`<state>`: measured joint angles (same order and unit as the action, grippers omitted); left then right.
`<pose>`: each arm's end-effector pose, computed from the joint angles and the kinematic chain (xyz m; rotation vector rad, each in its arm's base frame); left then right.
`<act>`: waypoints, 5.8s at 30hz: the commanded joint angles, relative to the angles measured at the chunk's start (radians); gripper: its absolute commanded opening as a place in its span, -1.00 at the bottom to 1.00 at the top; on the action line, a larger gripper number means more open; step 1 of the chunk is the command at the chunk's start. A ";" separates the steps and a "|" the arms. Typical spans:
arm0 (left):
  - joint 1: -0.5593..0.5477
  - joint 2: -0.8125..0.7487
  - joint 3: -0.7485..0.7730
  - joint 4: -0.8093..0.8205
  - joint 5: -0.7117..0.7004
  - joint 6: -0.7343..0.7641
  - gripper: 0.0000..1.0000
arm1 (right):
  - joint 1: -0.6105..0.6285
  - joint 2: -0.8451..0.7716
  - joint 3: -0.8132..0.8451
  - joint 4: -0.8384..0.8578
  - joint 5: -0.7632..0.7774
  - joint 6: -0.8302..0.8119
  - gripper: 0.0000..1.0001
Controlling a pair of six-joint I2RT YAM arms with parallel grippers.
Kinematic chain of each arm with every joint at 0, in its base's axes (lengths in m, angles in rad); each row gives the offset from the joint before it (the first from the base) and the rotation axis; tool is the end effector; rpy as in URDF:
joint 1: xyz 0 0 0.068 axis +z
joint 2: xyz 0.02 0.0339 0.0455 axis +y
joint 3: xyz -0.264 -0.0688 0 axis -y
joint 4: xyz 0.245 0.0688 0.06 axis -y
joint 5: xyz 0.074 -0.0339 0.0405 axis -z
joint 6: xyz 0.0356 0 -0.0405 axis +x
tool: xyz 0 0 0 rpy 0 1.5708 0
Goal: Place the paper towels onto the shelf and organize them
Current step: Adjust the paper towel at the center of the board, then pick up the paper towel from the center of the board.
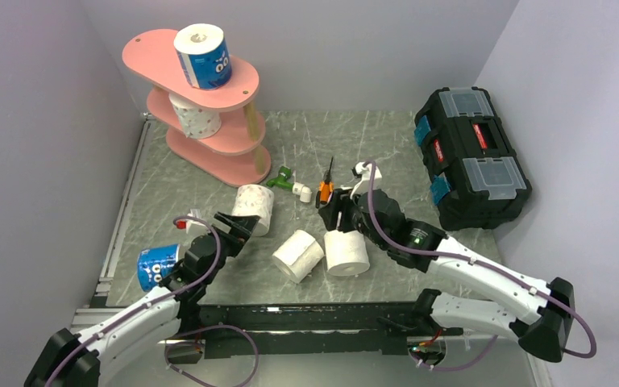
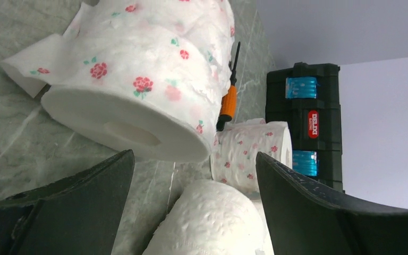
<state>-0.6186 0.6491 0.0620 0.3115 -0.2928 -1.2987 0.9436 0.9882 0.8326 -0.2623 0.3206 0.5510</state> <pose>0.1289 -0.0791 0.1579 -0.8604 1.7760 -1.0480 0.1409 0.1753 0.3115 -0.1852 2.0168 0.6511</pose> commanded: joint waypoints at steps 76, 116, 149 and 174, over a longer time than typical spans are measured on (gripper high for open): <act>-0.029 0.366 1.225 -1.388 0.030 0.984 -0.28 | -0.005 -0.295 -0.145 -0.134 0.230 0.008 0.22; -0.145 0.464 1.172 -1.335 -0.159 0.889 0.91 | -0.005 -0.322 -0.176 -0.150 0.253 0.010 0.24; 0.167 0.233 0.795 -1.341 0.020 0.175 0.95 | -0.006 -0.266 -0.213 -0.111 0.268 0.049 0.28; 0.155 0.329 0.745 -1.270 0.031 0.173 0.50 | -0.006 -0.246 -0.211 -0.109 0.268 0.050 0.28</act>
<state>-0.4599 0.9741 0.8112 -0.9836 -0.2554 -1.1126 0.9375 0.7406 0.6178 -0.4095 0.5686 0.5949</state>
